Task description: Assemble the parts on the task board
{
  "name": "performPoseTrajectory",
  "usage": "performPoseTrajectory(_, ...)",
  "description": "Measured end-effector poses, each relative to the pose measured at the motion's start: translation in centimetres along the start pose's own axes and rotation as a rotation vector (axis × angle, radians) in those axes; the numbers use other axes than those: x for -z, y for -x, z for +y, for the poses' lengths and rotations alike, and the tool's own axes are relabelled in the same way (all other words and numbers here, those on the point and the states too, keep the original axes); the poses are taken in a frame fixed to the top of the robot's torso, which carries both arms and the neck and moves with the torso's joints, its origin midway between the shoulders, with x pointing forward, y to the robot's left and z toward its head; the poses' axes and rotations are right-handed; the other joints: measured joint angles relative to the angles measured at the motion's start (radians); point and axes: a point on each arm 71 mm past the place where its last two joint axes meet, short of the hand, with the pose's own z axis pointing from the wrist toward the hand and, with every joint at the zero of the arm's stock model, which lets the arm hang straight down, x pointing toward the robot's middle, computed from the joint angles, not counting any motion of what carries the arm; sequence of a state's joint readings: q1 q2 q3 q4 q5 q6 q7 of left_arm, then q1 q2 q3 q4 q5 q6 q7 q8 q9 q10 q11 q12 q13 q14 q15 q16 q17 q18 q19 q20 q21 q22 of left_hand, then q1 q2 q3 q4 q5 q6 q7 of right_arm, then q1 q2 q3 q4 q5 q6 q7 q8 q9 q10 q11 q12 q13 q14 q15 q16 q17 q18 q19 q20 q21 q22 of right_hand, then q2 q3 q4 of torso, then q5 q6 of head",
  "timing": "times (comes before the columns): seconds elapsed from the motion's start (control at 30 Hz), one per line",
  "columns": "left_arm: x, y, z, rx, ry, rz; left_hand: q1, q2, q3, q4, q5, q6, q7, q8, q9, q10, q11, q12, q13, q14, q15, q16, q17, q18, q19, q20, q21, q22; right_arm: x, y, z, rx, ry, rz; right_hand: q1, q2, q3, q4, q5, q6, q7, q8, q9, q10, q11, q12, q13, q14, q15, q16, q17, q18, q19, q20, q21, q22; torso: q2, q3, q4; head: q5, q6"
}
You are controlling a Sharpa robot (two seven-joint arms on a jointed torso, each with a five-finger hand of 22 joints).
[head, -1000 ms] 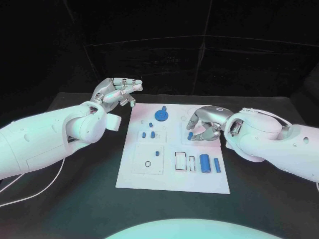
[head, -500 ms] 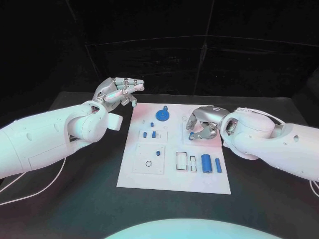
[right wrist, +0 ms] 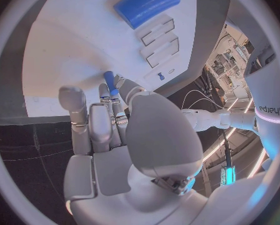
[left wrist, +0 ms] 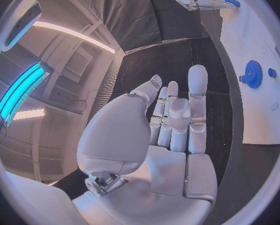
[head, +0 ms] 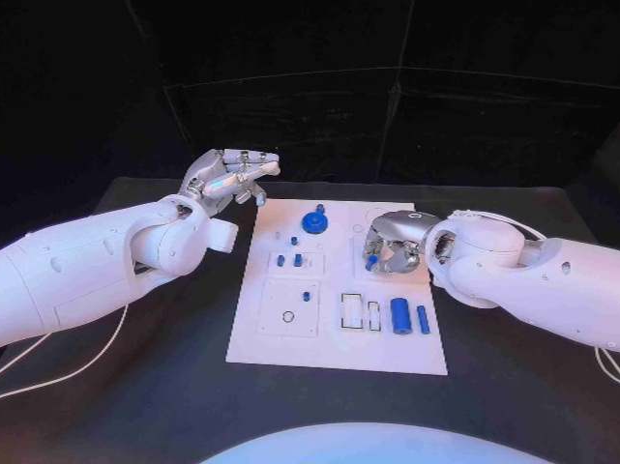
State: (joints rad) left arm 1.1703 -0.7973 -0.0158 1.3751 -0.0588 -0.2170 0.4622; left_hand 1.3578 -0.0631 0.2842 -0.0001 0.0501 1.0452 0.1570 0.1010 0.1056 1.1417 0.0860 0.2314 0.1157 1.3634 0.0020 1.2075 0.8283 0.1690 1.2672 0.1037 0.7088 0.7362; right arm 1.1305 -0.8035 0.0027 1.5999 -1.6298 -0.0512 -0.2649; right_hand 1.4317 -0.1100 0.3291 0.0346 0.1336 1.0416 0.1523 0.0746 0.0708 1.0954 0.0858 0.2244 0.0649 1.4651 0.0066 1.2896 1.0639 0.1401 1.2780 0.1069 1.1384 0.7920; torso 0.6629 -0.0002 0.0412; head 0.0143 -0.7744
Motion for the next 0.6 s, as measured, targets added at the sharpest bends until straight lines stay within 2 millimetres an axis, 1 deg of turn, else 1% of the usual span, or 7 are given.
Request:
performPoseTrajectory(0.2, 0.01, 0.02, 0.00, 0.000, 0.000, 0.000, 0.000, 0.000, 0.000, 0.000, 0.000, 0.000, 0.000, 0.000, 0.000, 0.000, 0.000, 0.000, 0.000, 0.000, 0.000, 0.000, -0.001, 0.000, 0.000, 0.000, 0.000, 0.000, -0.05, -0.16, 0.06, 0.010, -0.001, 0.012, 0.000, 0.000, 0.000, 0.000, 0.000, 0.005, 0.000, 0.000, 0.000, 0.001, 0.000, -0.002, 0.000, 0.000, 0.000, 0.000, 0.000, 0.000, 0.000, 0.000, 0.000, 0.000, 0.000, -0.0002, 0.0000, 0.000, 0.000)
performPoseTrajectory(0.27, 0.01, 0.03, 0.00, 0.000, 0.000, 0.000, 0.000, 0.000, 0.000, 0.000, 0.000, 0.000, 0.000, 0.000, 0.000, 0.000, 0.000, 0.000, 0.000, 0.000, 0.000, 0.000, -0.001, 0.000, 0.000, 0.000, 0.000, 0.000, -0.06, -0.20, 0.09, 0.012, -0.001, 0.013, 0.000, 0.000, 0.007, 0.000, 0.000, 0.008, 0.000, 0.000, 0.000, 0.009, 0.002, -0.008, 0.000, 0.000, 0.000, 0.000, 0.000, 0.000, 0.004, -0.004, 0.000, 0.002, 0.000, -0.0003, 0.0000, 0.000, -0.001)
performPoseTrajectory(0.33, 0.02, 0.05, 0.00, 0.000, 0.000, 0.000, 0.000, 0.000, 0.000, 0.000, 0.000, 0.000, 0.000, 0.000, 0.000, 0.000, 0.000, 0.000, 0.000, 0.000, 0.000, 0.000, -0.001, 0.000, 0.000, 0.000, 0.000, 0.000, -0.06, -0.22, 0.12, 0.013, 0.000, 0.012, 0.001, 0.001, 0.014, 0.001, 0.000, 0.027, -0.002, 0.007, 0.002, 0.026, -0.004, -0.008, 0.000, 0.002, -0.003, 0.000, 0.003, 0.000, 0.011, -0.003, 0.008, 0.011, 0.000, -0.0004, 0.0000, 0.000, -0.002)
performPoseTrajectory(0.37, 0.02, 0.06, 0.00, 0.000, 0.000, -0.001, 0.000, 0.000, 0.000, 0.000, 0.000, 0.000, 0.000, 0.000, 0.000, 0.000, 0.000, 0.000, 0.000, 0.000, 0.000, 0.000, -0.001, 0.000, 0.000, 0.000, 0.000, 0.000, -0.06, -0.22, 0.15, 0.013, 0.001, 0.011, 0.005, 0.005, 0.019, 0.001, 0.000, 0.035, -0.003, 0.012, 0.003, 0.037, -0.004, -0.008, 0.000, 0.000, -0.007, 0.000, 0.006, 0.000, 0.016, -0.005, 0.015, 0.020, 0.000, -0.0004, 0.0000, 0.000, -0.002)
performPoseTrajectory(0.43, 0.03, 0.07, -0.01, 0.000, 0.000, -0.001, 0.000, 0.000, 0.000, 0.000, 0.000, 0.000, 0.000, 0.000, 0.000, 0.000, 0.000, 0.000, 0.000, 0.000, 0.000, 0.000, -0.001, 0.000, 0.000, 0.000, 0.000, 0.000, -0.04, -0.20, 0.19, 0.012, 0.003, 0.005, 0.000, 0.011, 0.025, 0.006, 0.000, 0.055, -0.009, 0.019, 0.004, 0.060, -0.012, -0.008, 0.001, 0.002, -0.013, 0.006, 0.012, 0.000, 0.032, -0.010, 0.035, 0.052, 0.000, -0.0006, 0.0000, 0.000, -0.004)
performPoseTrajectory(0.5, 0.04, 0.09, -0.01, 0.000, 0.001, -0.001, 0.000, 0.000, 0.000, 0.000, 0.000, 0.000, 0.000, 0.000, 0.000, 0.000, 0.000, 0.000, 0.000, 0.000, 0.000, 0.000, -0.001, 0.000, 0.000, 0.000, 0.000, 0.000, 0.01, -0.13, 0.20, 0.010, 0.005, -0.007, -0.002, 0.012, 0.031, 0.008, 0.000, 0.067, -0.013, 0.024, 0.006, 0.072, -0.018, -0.008, 0.004, 0.003, -0.015, 0.009, 0.016, 0.000, 0.041, -0.015, 0.050, 0.075, 0.000, -0.0007, 0.0000, -0.001, -0.005)
performPoseTrajectory(0.6, 0.05, 0.10, -0.01, 0.000, 0.001, -0.001, 0.000, 0.000, 0.000, 0.000, 0.000, 0.000, 0.000, 0.000, 0.000, 0.000, 0.000, 0.000, 0.000, 0.000, 0.000, 0.000, -0.001, 0.000, 0.000, 0.000, 0.000, 0.000, 0.12, -0.02, 0.19, 0.005, 0.007, -0.028, -0.010, 0.021, 0.039, 0.013, -0.005, 0.083, -0.021, 0.029, 0.007, 0.097, -0.025, -0.008, 0.007, 0.002, -0.020, 0.014, 0.024, 0.000, 0.054, -0.021, 0.070, 0.106, 0.000, -0.0007, 0.0000, -0.001, -0.006)
